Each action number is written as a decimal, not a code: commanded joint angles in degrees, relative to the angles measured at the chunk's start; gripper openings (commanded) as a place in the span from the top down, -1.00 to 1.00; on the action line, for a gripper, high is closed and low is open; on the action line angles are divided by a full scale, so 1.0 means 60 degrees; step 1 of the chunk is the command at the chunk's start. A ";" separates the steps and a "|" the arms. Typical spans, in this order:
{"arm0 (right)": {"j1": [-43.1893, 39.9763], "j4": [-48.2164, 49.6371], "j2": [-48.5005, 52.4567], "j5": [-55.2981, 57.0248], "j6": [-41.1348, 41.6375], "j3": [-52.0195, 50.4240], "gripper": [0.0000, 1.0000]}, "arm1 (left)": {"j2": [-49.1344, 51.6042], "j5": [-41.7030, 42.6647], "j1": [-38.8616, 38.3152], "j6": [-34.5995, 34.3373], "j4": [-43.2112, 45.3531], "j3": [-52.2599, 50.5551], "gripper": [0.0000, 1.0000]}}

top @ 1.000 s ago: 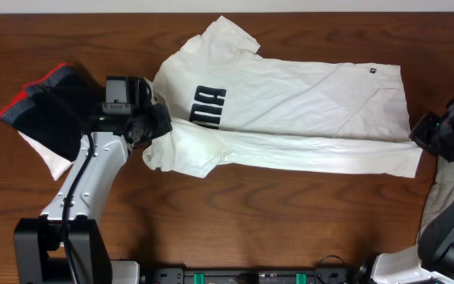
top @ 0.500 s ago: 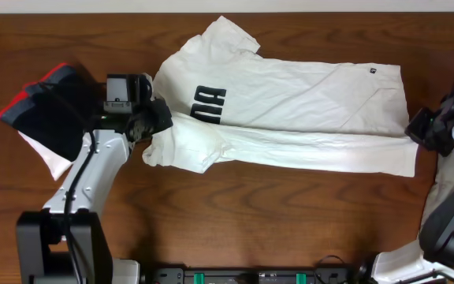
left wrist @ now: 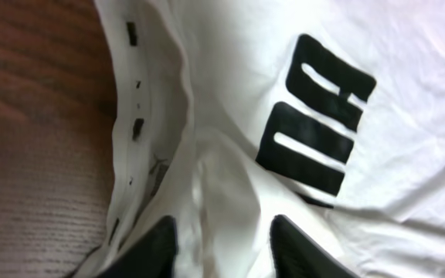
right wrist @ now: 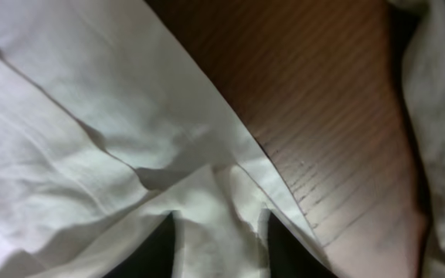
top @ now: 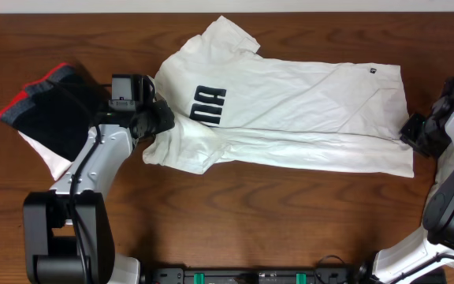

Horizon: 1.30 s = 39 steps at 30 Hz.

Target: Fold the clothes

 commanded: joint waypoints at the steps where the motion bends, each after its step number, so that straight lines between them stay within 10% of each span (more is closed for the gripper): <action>1: 0.0124 0.0055 0.0080 0.0073 -0.0025 -0.0044 0.01 | 0.0087 -0.0076 -0.0011 -0.0047 -0.0004 0.0124 0.03; 39: 0.0576 -0.0317 -0.0692 -0.1045 -0.0852 -0.0918 0.07 | -0.0146 -0.1537 0.0018 0.0914 -0.2324 0.0109 0.14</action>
